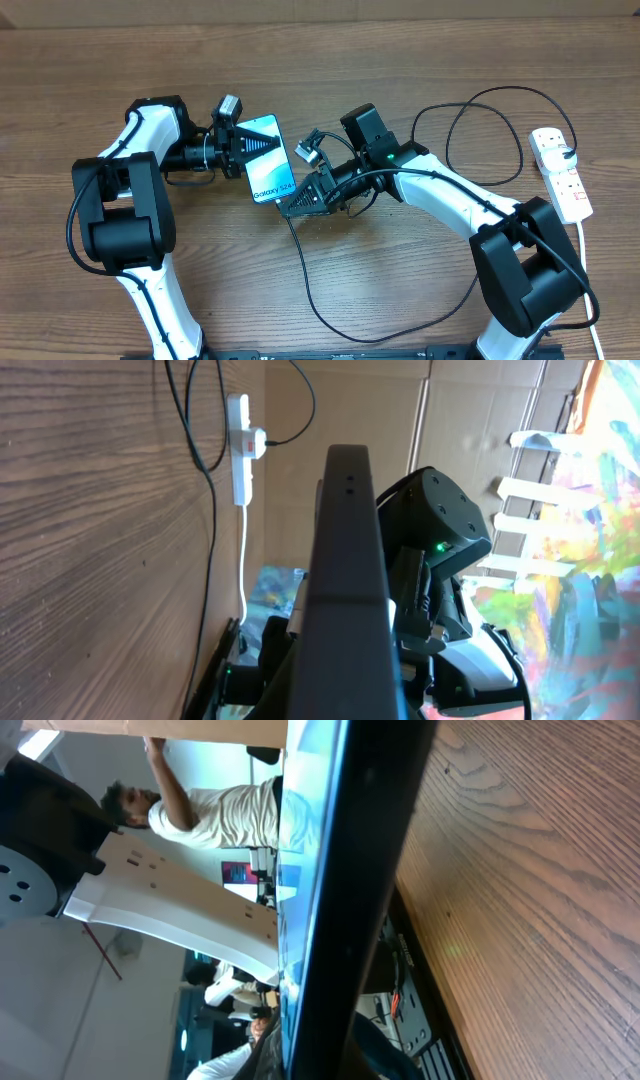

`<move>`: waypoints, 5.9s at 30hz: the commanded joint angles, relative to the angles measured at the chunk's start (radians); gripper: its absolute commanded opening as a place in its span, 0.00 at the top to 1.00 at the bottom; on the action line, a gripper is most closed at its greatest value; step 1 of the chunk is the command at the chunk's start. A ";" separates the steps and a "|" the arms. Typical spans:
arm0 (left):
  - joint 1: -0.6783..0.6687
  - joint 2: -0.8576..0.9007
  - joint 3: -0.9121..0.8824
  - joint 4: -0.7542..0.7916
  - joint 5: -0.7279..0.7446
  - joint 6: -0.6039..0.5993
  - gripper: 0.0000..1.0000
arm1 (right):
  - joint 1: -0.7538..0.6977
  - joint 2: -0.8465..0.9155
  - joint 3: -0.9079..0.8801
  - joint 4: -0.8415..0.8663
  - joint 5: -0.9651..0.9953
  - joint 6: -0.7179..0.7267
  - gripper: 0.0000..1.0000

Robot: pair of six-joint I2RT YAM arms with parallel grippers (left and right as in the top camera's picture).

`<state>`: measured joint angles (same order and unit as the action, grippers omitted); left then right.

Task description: Plug charger to phone and switch on socket

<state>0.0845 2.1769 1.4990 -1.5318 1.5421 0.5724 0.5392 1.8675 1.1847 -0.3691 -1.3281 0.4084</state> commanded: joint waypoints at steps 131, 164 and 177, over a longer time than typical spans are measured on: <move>-0.005 -0.039 0.009 0.048 -0.128 -0.169 0.96 | 0.047 -0.035 0.048 0.233 0.467 0.402 0.96; -0.006 -0.039 0.009 0.051 -0.101 -0.184 0.95 | 0.063 -0.055 0.048 0.323 0.816 0.640 0.96; -0.006 -0.039 0.009 0.052 -0.101 -0.184 0.95 | 0.066 -0.055 0.048 0.315 0.753 0.657 0.77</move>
<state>0.1154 2.1765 1.5188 -1.4712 1.4616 0.3939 0.6456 1.8046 1.1973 -0.0635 -0.7017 1.0607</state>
